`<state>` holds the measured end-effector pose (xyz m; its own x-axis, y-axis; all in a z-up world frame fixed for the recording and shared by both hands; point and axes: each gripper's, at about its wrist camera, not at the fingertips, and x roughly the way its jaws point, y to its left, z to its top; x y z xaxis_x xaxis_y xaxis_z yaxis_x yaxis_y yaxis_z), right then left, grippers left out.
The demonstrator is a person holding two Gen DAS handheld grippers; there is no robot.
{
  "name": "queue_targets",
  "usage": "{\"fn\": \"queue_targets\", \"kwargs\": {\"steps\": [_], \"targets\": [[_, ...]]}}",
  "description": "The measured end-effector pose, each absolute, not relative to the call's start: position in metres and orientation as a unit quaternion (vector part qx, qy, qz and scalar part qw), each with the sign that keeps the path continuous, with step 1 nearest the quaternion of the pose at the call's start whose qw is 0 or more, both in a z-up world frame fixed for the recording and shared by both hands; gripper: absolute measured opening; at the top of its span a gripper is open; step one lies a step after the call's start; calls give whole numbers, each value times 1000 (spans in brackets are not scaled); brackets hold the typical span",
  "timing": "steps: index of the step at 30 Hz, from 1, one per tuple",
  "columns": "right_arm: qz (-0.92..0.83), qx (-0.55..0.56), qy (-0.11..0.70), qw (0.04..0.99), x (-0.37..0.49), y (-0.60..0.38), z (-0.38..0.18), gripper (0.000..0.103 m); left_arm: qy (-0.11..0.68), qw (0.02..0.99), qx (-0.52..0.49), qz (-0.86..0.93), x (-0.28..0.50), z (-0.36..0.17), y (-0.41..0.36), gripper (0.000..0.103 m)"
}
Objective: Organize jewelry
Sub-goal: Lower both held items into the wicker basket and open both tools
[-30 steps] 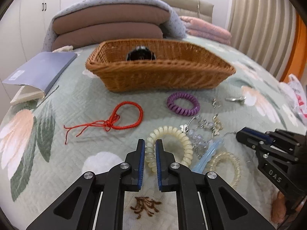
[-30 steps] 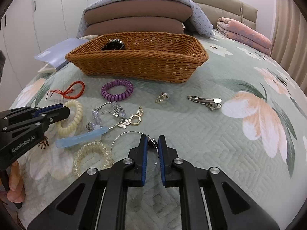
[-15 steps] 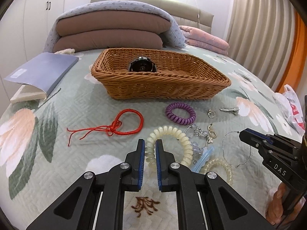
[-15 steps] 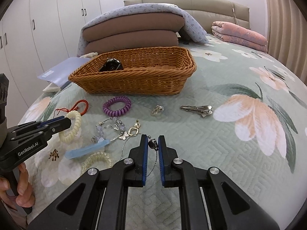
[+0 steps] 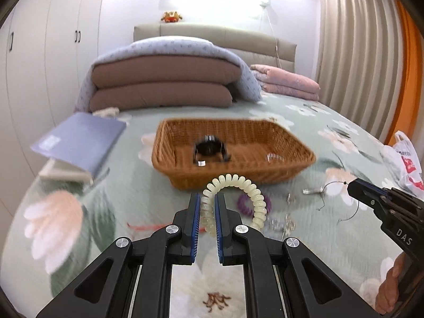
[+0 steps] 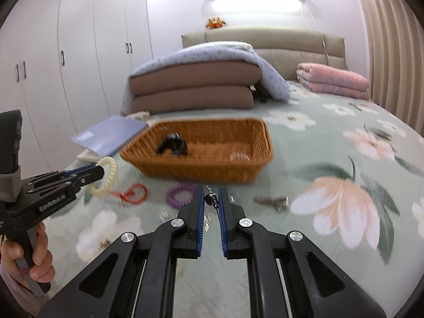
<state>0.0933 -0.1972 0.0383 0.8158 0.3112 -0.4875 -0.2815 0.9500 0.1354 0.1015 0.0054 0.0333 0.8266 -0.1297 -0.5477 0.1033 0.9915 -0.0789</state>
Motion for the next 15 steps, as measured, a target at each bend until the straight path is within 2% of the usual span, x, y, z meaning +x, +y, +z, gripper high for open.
{"fn": "queue_targets", "kwargs": {"steps": [8, 15], "targets": [[176, 54, 221, 958, 162, -184, 88, 12, 270, 960, -50, -63, 167, 71, 0, 11], [178, 75, 249, 949, 241, -181, 57, 12, 290, 950, -90, -75, 246, 35, -3, 11]]}}
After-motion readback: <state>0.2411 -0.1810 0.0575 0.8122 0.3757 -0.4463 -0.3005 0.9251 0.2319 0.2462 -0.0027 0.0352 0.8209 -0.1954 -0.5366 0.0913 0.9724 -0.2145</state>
